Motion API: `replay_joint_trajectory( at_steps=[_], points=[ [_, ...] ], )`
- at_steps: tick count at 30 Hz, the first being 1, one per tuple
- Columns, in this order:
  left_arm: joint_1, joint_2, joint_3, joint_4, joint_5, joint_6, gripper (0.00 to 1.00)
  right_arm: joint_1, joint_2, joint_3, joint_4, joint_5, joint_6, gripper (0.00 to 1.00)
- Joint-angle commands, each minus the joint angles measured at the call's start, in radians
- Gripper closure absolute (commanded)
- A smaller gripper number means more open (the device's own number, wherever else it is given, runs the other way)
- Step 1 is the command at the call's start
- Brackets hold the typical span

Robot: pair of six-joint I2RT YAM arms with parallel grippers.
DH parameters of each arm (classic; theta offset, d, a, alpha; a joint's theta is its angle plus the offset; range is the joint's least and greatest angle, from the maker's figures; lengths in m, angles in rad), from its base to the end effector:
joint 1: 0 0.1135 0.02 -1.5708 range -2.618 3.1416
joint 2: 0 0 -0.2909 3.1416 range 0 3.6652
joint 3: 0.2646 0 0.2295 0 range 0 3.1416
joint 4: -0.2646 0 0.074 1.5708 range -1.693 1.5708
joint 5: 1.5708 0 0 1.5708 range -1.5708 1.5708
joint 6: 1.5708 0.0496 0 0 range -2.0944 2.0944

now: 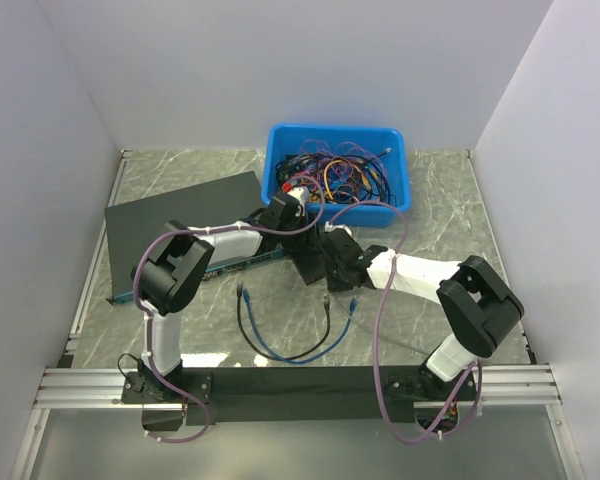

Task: Insert the plug into the switch port

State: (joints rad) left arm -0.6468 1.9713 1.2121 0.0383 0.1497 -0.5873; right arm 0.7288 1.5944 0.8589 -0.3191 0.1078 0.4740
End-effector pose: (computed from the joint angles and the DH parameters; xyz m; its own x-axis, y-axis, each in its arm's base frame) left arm 0.3370 -0.2637 0.1912 -0.8182 -0.0687 -0.5708 0.2786 0.8211 -0.4982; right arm 0.2216 0.1906 0.1930 -0.8614 -0.1607 -0.4819 -0.2577 0.9557 0.1420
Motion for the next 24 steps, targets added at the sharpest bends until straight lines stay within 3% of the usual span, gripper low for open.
replay_joint_trajectory(
  at_steps=[1, 24],
  points=[
    [0.004, -0.015, -0.046, -0.098, -0.012, 0.011, 0.33, 0.003, -0.044, 0.043, 0.003, 0.024, -0.009, 1.0],
    [-0.005, -0.015, -0.052, -0.097, 0.007, 0.05, 0.34, 0.001, 0.03, 0.078, 0.035, -0.005, -0.047, 1.0]
  ],
)
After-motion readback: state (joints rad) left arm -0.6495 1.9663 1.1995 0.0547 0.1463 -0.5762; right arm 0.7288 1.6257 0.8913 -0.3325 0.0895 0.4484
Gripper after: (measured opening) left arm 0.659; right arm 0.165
